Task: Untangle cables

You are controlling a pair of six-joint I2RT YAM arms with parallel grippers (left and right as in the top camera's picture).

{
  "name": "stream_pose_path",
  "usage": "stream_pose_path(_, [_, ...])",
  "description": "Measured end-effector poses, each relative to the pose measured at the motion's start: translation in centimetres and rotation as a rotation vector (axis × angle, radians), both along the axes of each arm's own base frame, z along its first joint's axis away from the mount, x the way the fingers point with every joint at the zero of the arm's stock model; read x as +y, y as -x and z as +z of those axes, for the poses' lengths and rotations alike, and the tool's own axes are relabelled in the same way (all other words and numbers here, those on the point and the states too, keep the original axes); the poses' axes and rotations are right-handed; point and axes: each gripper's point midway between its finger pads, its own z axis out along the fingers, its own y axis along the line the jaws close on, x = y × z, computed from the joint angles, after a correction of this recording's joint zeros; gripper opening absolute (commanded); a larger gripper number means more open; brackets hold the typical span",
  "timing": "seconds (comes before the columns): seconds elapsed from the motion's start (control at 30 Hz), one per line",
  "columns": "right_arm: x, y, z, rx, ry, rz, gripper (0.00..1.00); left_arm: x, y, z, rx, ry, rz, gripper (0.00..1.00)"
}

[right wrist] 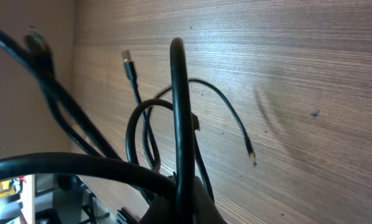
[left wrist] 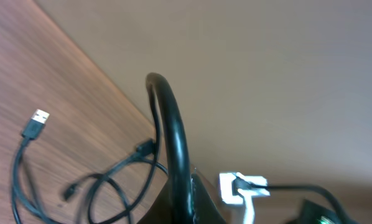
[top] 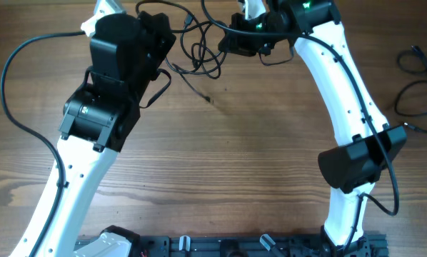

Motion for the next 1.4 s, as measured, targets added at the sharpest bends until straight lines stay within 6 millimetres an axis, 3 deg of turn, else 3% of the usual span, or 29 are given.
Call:
stream_pose_path(0.2, [-1.2, 1.2, -1.0, 0.032, 0.055, 0.037, 0.04, 2.6, 0.5, -2.4, 0.077, -0.149, 0.099, 0.04])
stream_pose_path(0.37, [-3.0, 2.6, -2.4, 0.077, 0.17, 0.04, 0.04, 6.2, 0.8, -6.3, 0.229, -0.236, 0.12, 0.04])
stream_pose_path(0.6, [-4.2, 2.1, -2.8, 0.035, 0.23, 0.064, 0.09, 9.1, 1.3, -8.4, 0.325, -0.252, 0.087, 0.04])
stream_pose_path(0.73, [-7.0, 1.1, -3.3, 0.02, 0.298, 0.029, 0.05, 11.4, 1.8, -9.0, 0.362, -0.294, 0.122, 0.04])
stream_pose_path(0.77, [-10.0, 0.3, -3.8, 0.009, 0.383, -0.014, 0.04, 11.6, 2.0, -9.2, 0.372, -0.3, 0.123, 0.04])
stream_pose_path(0.8, [-11.2, -0.1, -4.0, 0.01, 0.409, -0.037, 0.04, 14.1, 2.6, -9.2, 0.394, -0.359, 0.201, 0.04])
stream_pose_path(0.9, [-15.8, -1.0, -4.6, 0.028, 0.509, -0.136, 0.04, 16.8, 3.0, -8.3, 0.384, -0.433, 0.276, 0.04])
stream_pose_path(1.0, [-18.7, -1.4, -4.7, 0.041, 0.587, -0.218, 0.04, 17.8, 3.2, -7.9, 0.379, -0.485, 0.299, 0.04])
stream_pose_path(1.13, [-22.4, -1.8, -4.8, 0.087, 0.584, -0.351, 0.04, 22.4, 4.2, -7.9, 0.418, -0.506, 0.416, 0.04])
stream_pose_path(1.3, [-31.8, -1.8, -4.7, 0.161, 0.55, -0.611, 0.04, 28.3, 5.3, -9.8, 0.518, -0.488, 0.556, 0.04])
stream_pose_path(1.4, [-37.2, -1.1, -4.6, 0.188, 0.502, -0.742, 0.04, 30.9, 6.0, -11.6, 0.593, -0.475, 0.609, 0.04])
